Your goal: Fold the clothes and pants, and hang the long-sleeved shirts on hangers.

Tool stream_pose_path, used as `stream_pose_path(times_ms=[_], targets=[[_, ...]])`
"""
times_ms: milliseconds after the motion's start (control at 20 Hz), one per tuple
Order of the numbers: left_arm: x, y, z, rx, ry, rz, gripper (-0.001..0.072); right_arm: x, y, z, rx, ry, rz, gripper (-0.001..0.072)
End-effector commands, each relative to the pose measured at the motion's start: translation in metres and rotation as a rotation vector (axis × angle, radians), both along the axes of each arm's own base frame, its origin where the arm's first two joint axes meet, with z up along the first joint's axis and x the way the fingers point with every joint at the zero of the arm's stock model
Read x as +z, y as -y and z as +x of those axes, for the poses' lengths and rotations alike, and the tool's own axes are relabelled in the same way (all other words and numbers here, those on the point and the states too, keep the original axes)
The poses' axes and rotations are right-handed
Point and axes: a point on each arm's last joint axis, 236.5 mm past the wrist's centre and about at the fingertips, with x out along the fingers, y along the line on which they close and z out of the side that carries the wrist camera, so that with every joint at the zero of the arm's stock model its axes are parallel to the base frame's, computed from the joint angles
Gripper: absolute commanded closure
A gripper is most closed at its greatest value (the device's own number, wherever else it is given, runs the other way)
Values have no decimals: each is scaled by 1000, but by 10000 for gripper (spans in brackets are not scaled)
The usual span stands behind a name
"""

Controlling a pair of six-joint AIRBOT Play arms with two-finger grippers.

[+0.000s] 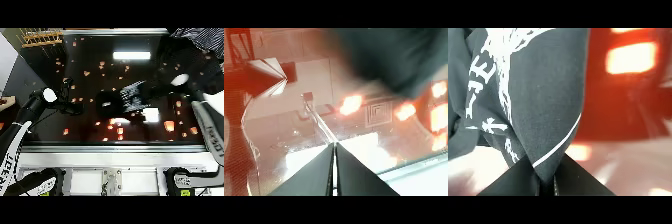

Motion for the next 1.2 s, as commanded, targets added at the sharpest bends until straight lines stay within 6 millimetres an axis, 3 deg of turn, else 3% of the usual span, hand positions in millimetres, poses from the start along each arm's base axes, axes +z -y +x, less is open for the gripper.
stream_pose_path(times_ms=[0, 100, 200, 300, 450, 650, 900, 1000, 1150], targets=[[1, 0, 5, 7, 22, -2, 703, 63, 160, -13, -294, 55, -236, 700], [1, 0, 8, 17, 29, -4, 702, 92, 223, -26, -444, 107, -262, 700], [2, 0, 9, 24, 34, -6, 703, 108, 273, -43, -568, 129, -280, 700], [2, 0, 9, 24, 33, -6, 703, 118, 311, -58, -664, 145, -292, 700], [2, 0, 9, 27, 32, -6, 703, 130, 345, -72, -752, 176, -317, 700], [2, 0, 9, 28, 32, -6, 703, 169, 368, -71, -804, 280, -364, 700], [2, 0, 9, 28, 33, -6, 702, 234, 365, -78, -814, 414, -432, 700], [2, 0, 10, 29, 36, -6, 703, 240, 368, -95, -823, 391, -499, 700], [2, 0, 10, 29, 38, -6, 703, 222, 383, -132, -883, 237, -598, 700]])
